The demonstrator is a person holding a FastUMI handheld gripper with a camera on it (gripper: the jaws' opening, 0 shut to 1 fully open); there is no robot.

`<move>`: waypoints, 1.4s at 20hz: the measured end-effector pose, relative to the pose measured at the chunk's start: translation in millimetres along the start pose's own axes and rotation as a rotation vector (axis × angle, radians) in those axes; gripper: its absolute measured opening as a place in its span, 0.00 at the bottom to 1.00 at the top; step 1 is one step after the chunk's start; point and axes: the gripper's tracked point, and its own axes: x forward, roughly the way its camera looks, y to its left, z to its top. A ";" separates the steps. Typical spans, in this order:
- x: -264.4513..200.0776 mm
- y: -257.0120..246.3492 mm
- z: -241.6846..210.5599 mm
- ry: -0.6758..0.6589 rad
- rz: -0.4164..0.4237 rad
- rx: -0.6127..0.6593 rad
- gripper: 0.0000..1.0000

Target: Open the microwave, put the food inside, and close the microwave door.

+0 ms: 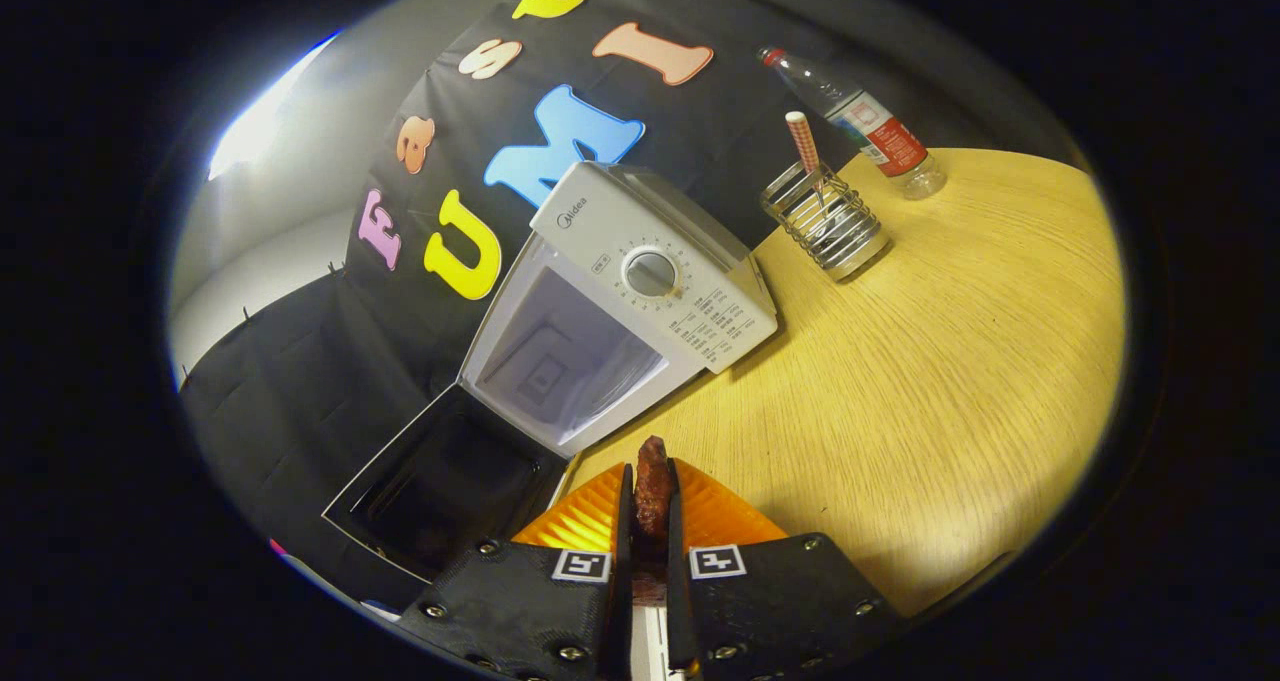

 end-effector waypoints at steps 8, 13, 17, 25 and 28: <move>-12.5 48.3 21.3 -0.039 0.051 0.006 0.14; 4.4 82.2 22.4 -0.052 0.059 -0.057 0.14; 28.2 103.9 18.6 -0.060 0.062 -0.055 0.14; 88.9 144.7 8.3 -0.096 0.052 -0.091 0.14; 121.1 158.2 13.5 -0.139 0.039 -0.106 0.14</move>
